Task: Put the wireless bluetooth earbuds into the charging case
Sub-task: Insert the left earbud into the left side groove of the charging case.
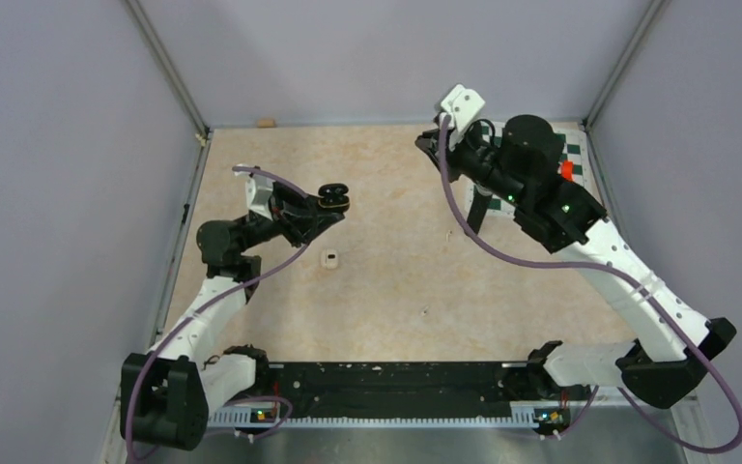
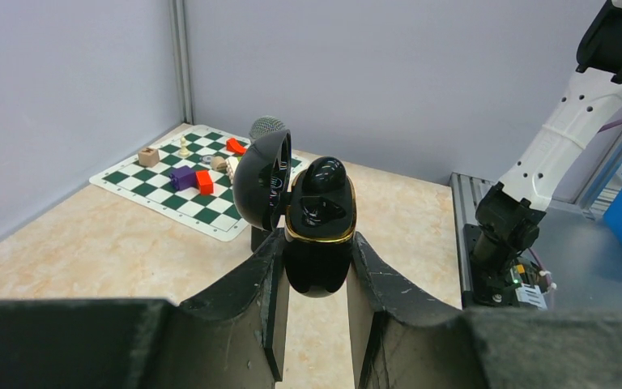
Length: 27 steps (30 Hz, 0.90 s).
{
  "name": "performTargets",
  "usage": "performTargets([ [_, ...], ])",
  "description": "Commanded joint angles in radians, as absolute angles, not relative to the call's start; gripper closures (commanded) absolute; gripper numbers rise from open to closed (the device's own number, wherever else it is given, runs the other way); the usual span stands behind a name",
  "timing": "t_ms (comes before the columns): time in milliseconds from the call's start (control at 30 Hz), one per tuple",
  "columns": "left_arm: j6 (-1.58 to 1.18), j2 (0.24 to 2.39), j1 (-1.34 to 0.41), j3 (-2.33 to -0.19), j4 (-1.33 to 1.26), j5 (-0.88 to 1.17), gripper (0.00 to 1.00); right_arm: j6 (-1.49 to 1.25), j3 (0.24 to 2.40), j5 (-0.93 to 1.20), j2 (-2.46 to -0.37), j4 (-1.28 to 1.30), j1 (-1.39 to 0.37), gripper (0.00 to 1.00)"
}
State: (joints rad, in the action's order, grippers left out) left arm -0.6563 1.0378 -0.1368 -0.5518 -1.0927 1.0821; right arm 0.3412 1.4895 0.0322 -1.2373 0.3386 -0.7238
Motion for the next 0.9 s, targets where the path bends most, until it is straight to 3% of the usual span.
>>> performTargets([
  [0, -0.674, 1.078, -0.152, -0.646, -1.083, 1.092, 1.00, 0.178, 1.591, 0.205, -1.236, 0.308, -0.726, 0.91],
  [267, -0.686, 1.126, -0.234, -0.650, -1.068, 1.014, 1.00, 0.016, 1.690, 0.436, -1.350, 0.299, -0.728, 0.91],
  [867, -0.735, 1.135, -0.236, -0.614, -1.082, 0.968, 1.00, -0.010, 1.748, 0.489, -1.500, 0.300, -0.862, 0.91],
])
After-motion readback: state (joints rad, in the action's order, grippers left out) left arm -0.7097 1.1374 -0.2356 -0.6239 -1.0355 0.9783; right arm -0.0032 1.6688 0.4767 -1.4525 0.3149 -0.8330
